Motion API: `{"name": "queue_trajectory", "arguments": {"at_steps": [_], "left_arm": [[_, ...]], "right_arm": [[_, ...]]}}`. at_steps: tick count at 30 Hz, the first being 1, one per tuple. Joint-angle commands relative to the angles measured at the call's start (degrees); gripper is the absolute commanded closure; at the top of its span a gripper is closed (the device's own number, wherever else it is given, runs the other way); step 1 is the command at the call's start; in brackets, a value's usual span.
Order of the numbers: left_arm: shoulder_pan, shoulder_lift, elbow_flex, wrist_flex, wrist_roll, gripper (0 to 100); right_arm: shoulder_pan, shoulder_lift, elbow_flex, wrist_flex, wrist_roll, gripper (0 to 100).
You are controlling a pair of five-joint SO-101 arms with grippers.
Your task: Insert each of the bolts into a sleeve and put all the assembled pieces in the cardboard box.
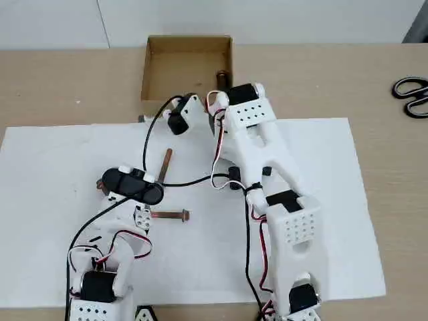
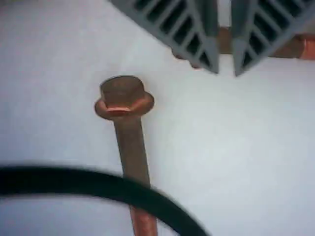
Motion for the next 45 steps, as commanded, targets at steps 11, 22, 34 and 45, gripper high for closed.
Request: {"name": "queue_trajectory", "arguments": {"at_steps": [11,22,34,45], "left_arm": [[-0.2,-0.5,-0.2,0.4,-0.4,99],[-0.2,-0.5,-0.2,0.4,-0.4,99],[-0.2,-0.5,-0.2,0.4,-0.4,99],[-0.2,-0.5,-0.2,0.4,-0.6,99]], "right_arm": [[0.1,7.1,-0.2,-3.0,0.6,88.7],[-0.8,3.5,-0.3,-2.8,-2.4,99.1],[0.7,-13.9,-0.3,4.0,-14.7,99.5],[11.3,-34.3,11.1,4.7,-30.9,99.5]]}}
